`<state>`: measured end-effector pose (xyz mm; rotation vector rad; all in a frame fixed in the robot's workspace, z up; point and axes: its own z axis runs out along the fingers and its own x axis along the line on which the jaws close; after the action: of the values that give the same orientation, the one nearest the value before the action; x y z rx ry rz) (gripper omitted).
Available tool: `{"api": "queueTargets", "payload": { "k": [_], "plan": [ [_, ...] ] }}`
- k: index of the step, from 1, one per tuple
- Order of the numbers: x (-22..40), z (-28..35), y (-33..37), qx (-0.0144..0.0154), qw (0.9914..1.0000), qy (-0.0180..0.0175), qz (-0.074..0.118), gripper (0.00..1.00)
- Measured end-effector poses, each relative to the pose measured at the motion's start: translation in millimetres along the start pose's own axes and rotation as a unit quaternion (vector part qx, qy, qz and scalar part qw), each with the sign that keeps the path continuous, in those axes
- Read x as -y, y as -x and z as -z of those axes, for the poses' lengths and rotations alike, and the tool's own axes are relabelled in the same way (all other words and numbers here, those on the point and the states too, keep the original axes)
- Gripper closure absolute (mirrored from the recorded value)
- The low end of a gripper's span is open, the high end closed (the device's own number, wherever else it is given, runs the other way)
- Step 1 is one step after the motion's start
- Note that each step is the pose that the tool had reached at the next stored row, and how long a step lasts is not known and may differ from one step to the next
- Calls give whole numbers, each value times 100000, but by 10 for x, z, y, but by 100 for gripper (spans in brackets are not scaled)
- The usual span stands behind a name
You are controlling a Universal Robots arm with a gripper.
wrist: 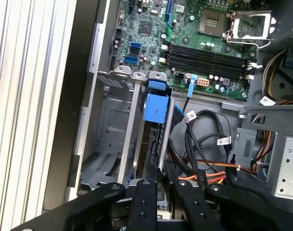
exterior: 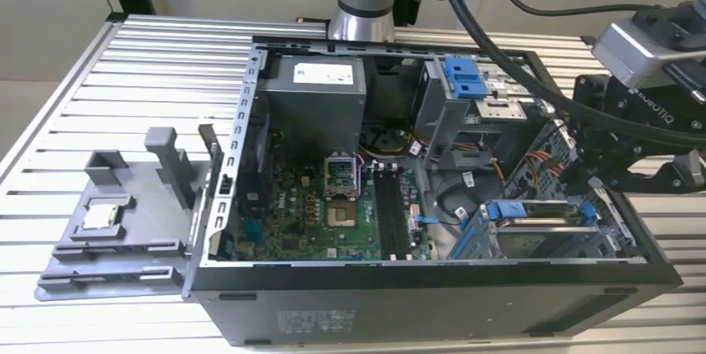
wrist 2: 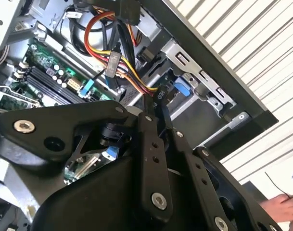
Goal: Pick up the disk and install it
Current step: 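Insert the first disk wire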
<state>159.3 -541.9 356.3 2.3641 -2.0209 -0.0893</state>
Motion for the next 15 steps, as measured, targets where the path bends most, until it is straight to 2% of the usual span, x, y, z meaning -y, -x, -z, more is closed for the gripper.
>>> {"api": "queueTargets", "payload": {
  "k": [5, 12, 13, 15],
  "plan": [
    [-29, -10, -13, 33, 99999, -38, -353, 100],
    [-31, -10, -14, 11, 99999, -94, -383, 100],
    [-35, -14, -13, -17, 99999, -333, -389, 100],
    [-49, -28, -11, -159, 99992, -1220, -362, 100]
  ]
}}
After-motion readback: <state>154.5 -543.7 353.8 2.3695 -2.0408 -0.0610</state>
